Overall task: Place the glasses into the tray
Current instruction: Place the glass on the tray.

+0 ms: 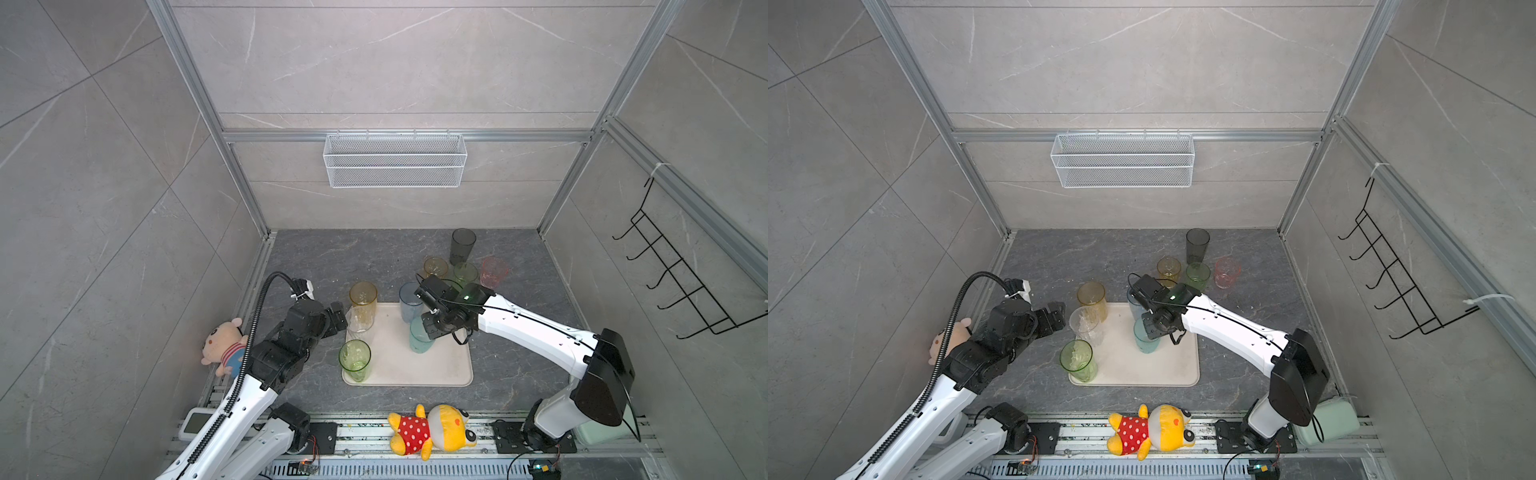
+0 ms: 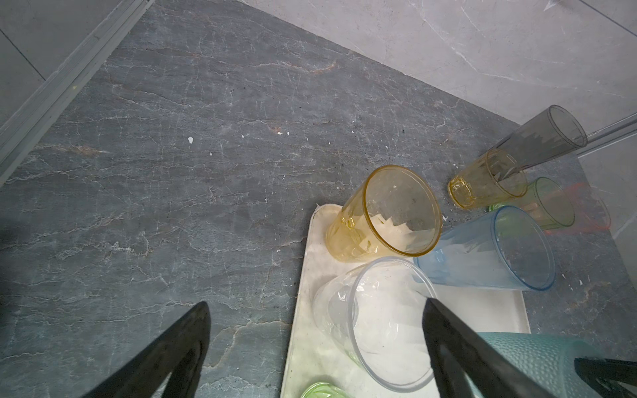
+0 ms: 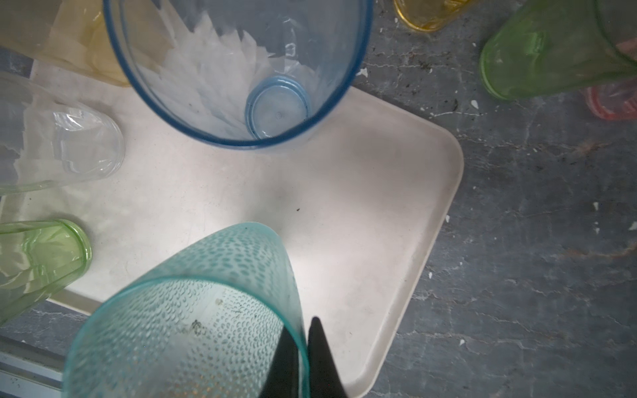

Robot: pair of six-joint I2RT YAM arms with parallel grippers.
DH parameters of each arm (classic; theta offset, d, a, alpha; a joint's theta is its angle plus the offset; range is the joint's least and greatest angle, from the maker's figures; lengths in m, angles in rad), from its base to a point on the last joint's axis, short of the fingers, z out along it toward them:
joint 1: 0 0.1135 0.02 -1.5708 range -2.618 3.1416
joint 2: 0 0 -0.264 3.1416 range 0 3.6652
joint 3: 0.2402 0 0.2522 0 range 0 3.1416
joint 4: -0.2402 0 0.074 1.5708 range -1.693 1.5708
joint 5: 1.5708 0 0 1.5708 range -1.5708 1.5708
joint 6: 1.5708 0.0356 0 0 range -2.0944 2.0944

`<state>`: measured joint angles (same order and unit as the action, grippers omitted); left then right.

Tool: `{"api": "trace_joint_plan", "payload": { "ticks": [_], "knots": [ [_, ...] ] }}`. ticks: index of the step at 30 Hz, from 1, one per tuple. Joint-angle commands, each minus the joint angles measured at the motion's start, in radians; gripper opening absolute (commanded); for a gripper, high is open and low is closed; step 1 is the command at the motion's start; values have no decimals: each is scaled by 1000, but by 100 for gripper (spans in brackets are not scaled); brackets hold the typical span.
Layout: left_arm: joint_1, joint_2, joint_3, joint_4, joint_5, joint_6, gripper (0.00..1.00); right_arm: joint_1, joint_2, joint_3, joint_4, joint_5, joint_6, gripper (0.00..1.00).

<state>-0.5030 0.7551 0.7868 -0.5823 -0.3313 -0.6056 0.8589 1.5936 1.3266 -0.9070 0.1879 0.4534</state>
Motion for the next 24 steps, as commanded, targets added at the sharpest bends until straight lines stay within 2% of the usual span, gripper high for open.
{"api": "trace_joint_plan", "payload": {
  "ticks": [1, 24],
  "knots": [
    [6, -17, -3, -3, -9, -3, 96, 12, 22, -5, 32, 22, 15, 0],
    [6, -34, 2, -30, -20, -3, 96, 40, 106, 23, 76, 60, 15, 0]
  ]
}}
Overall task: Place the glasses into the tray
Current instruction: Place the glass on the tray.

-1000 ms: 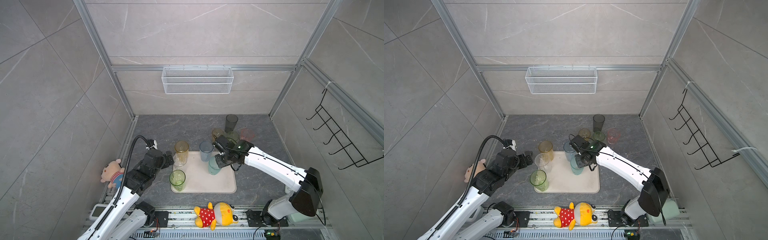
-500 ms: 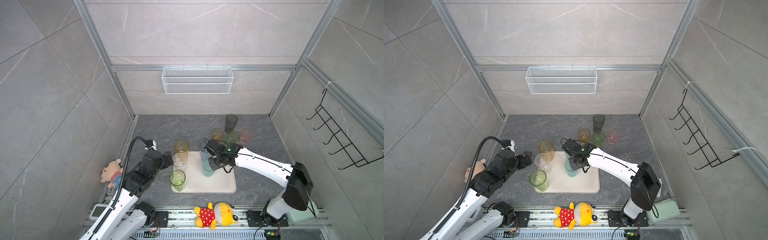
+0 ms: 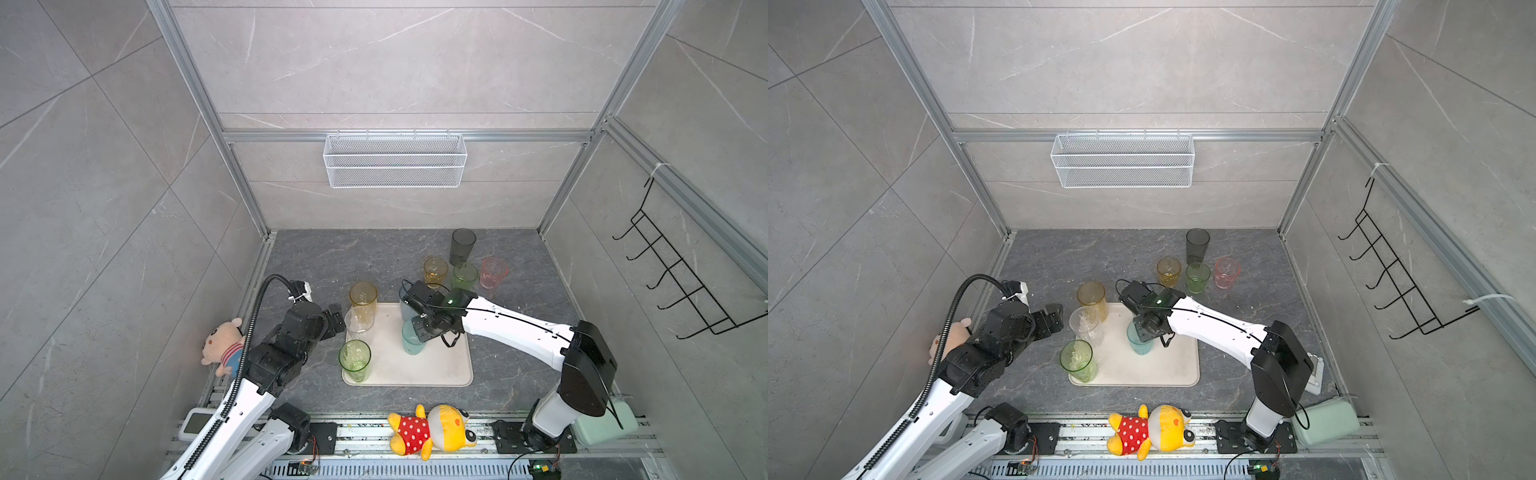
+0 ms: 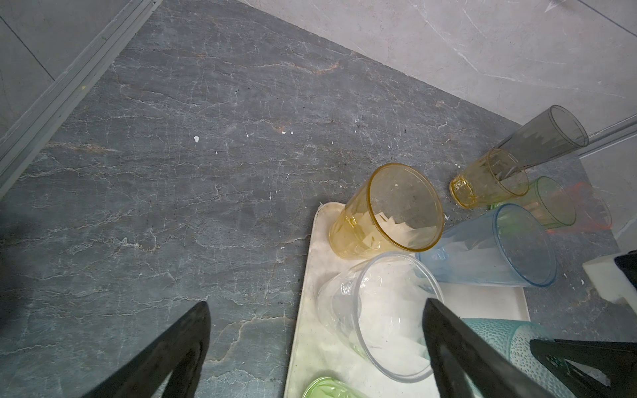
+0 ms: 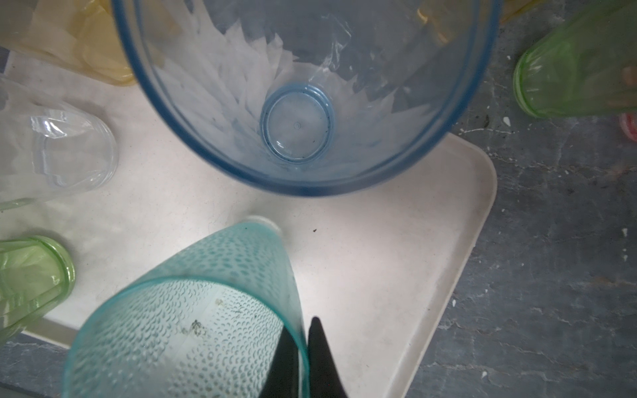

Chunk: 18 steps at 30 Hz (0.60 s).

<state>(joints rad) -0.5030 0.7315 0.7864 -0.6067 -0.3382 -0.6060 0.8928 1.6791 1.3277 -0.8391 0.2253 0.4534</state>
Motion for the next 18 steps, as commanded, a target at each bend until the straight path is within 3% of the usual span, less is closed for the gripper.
{"api": "trace_joint_plan", "payload": {
  "ticks": [1, 18],
  "knots": [
    [6, -12, 2, -6, -13, -2, 96, 7, 23, 22, 9, 23, 15, 0],
    [6, -14, -4, -9, -13, -6, 96, 7, 60, 54, 25, 32, 24, 0]
  ]
}}
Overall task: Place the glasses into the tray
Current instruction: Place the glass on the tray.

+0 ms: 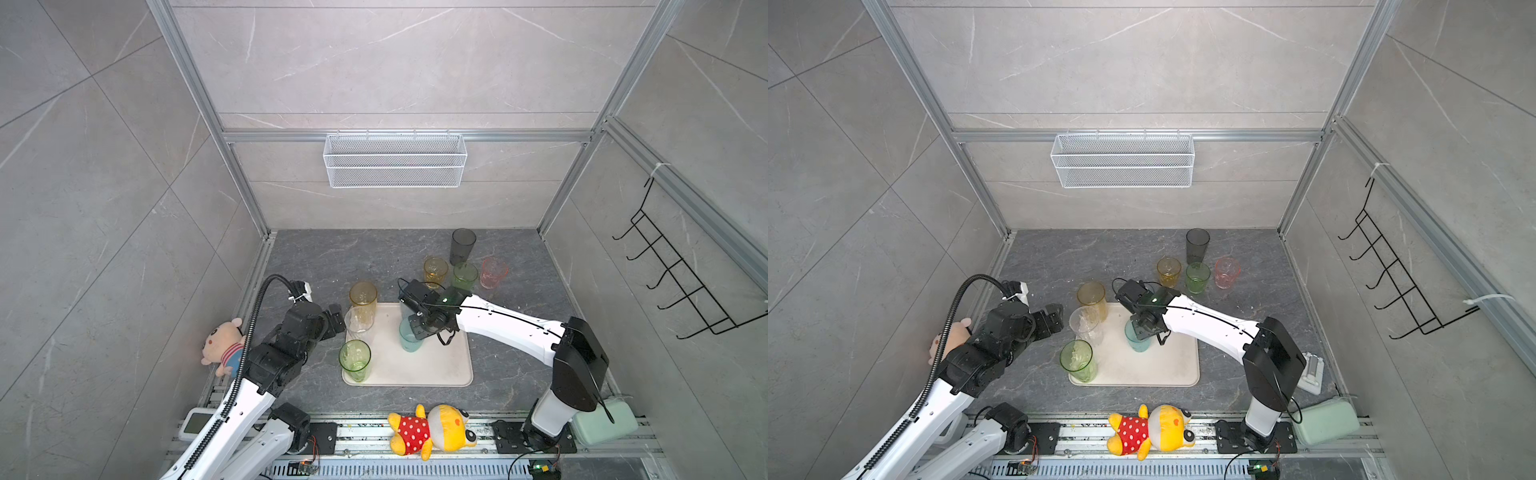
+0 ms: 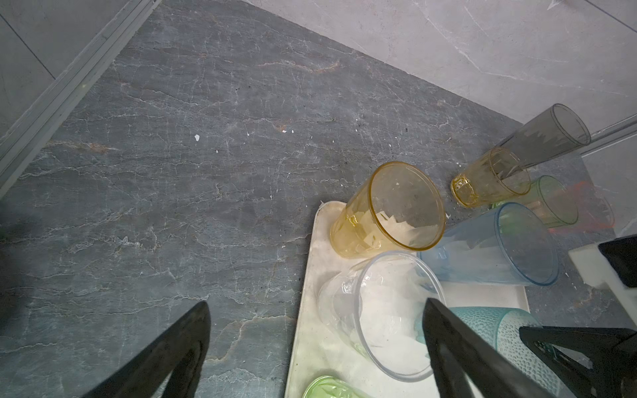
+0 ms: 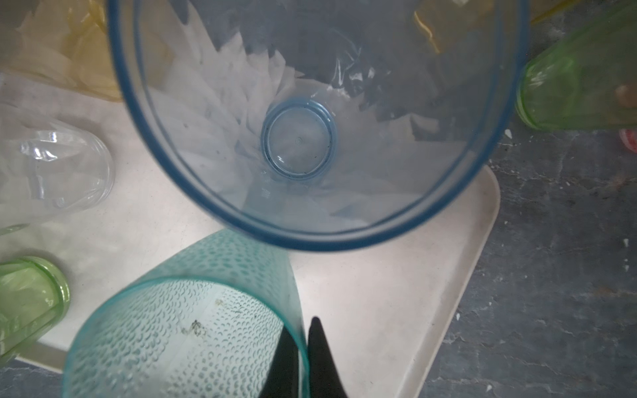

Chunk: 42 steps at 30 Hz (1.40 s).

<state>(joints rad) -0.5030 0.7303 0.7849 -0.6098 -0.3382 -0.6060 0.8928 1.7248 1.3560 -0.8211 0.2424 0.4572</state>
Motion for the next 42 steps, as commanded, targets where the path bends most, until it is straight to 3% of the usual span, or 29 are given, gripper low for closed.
{"api": "trace_joint_plan", "payload": {
  "ticks": [1, 13, 18, 28, 34, 42],
  "knots": [
    [6, -14, -3, -6, -13, -7, 96, 6, 15, 24, 9, 15, 21, 0],
    [7, -18, -1, -9, -13, -5, 96, 7, 25, 26, 13, 28, 25, 0],
    [6, -14, 1, -7, -12, -5, 96, 6, 21, 27, 10, 28, 26, 16],
    [6, -2, 4, 3, -2, -6, 96, 6, 13, 54, -14, 23, 24, 27],
    [6, -4, 8, 2, -2, -3, 96, 7, -27, 71, -42, 23, 24, 52],
    [6, -8, 7, 2, -2, 0, 96, 8, -113, 95, -115, 24, 24, 60]
  ]
}}
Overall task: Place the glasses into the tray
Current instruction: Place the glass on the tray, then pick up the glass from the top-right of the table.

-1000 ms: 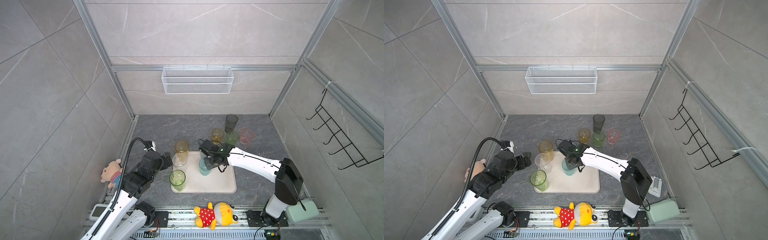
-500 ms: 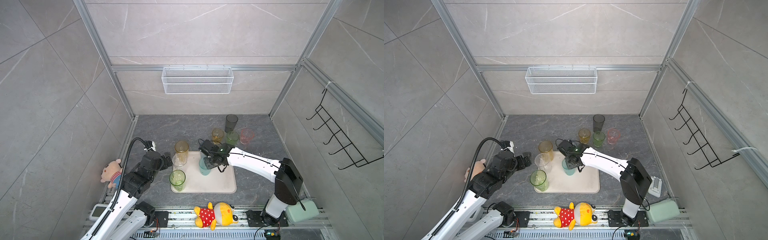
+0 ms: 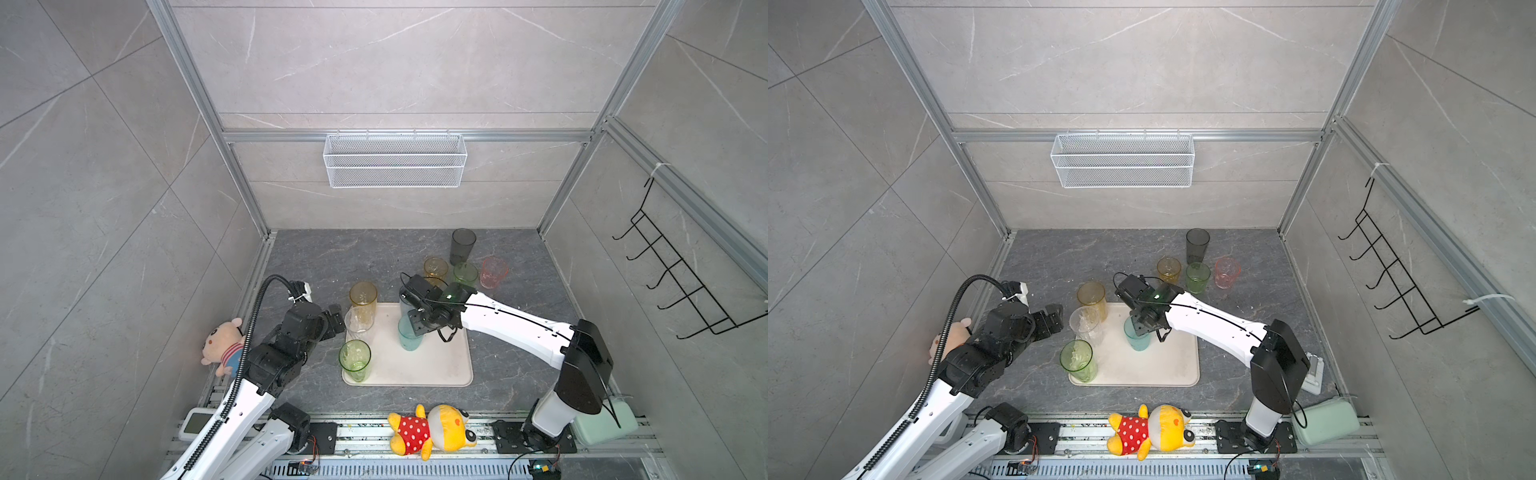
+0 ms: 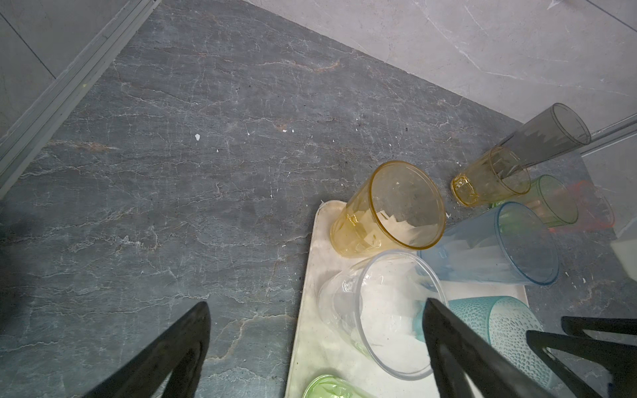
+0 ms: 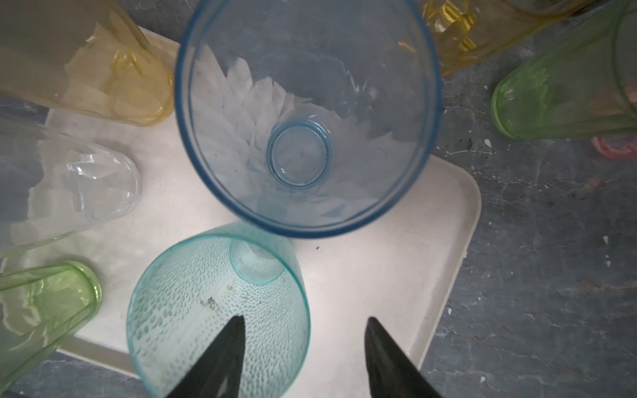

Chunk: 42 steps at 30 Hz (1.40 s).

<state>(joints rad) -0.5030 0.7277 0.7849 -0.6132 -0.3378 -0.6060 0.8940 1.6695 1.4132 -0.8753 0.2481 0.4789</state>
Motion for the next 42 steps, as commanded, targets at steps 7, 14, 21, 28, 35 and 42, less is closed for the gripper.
{"api": "trace_joint_plan", "payload": {
  "ticks": [7, 14, 21, 28, 35, 42],
  "knots": [
    [6, -16, 1, 5, -7, -1, 96, 6, -138, 64, -132, 40, -2, 65],
    [6, 1, 10, 8, 1, 0, 96, 7, -215, 95, -165, 132, -18, 72],
    [6, -1, 12, 6, 2, -6, 96, 5, -246, 118, -162, 233, -66, 75],
    [6, -4, 17, -1, 2, -6, 96, -4, -211, 173, -140, 319, -115, 83],
    [6, -1, 19, -2, 8, -6, 95, -87, -157, 238, -54, 288, -164, 85],
    [6, -20, 18, -17, -2, -7, 96, -236, -50, 353, -19, 179, -189, 87]
  ]
}}
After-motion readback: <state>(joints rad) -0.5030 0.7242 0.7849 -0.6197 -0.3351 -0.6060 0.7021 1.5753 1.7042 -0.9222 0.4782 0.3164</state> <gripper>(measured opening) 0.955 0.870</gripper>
